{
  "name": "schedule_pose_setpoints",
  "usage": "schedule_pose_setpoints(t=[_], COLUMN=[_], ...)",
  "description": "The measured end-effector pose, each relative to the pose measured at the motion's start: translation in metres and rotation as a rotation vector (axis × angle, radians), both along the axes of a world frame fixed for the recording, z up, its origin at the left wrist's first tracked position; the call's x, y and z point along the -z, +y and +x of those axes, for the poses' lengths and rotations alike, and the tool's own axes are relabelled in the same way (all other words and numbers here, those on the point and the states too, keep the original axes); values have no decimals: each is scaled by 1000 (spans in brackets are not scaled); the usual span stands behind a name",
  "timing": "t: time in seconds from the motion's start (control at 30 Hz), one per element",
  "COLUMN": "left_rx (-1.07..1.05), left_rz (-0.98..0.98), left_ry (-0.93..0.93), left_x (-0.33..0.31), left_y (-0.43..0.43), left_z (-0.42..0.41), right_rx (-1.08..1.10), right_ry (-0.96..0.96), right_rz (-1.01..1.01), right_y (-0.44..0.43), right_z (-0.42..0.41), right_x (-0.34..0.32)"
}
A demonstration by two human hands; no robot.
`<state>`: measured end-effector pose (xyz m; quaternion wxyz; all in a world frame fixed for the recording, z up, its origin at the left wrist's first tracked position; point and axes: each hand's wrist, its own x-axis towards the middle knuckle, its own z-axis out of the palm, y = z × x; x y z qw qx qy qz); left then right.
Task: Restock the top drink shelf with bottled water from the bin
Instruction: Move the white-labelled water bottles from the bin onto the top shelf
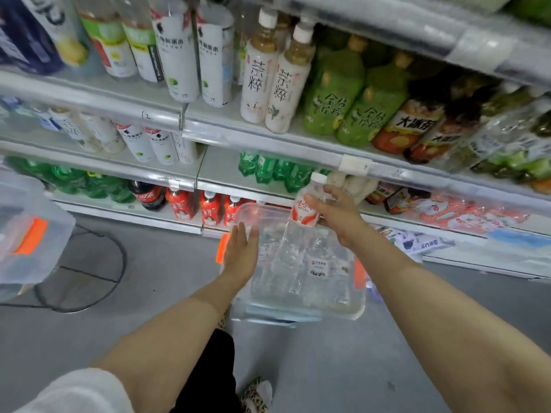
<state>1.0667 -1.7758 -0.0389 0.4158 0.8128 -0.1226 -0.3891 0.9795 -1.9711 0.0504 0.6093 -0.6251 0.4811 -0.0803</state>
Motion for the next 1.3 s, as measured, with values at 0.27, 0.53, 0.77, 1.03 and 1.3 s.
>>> schedule_pose_setpoints(t=[0.27, 0.53, 0.77, 1.03, 1.3], left_rx=[-39, 123, 177, 203, 224], left_rz=[-439, -774, -892, -1032, -987], left_ry=[-1, -103, -283, -408, -582], left_x=[-177, -351, -454, -540, -584], left_y=[-23, -26, -29, -52, -76], left_z=[-14, -20, 3, 59, 134], right_rx=[-6, -67, -115, -221, -245], right_ry=[-229, -467, -658, -805, -900], right_rz=[-259, -472, -585, -711, -710], right_y=[-7, 5, 18, 15, -11], right_z=[-23, -19, 7, 75, 164], right_x=[-160, -347, -488, -594, -632])
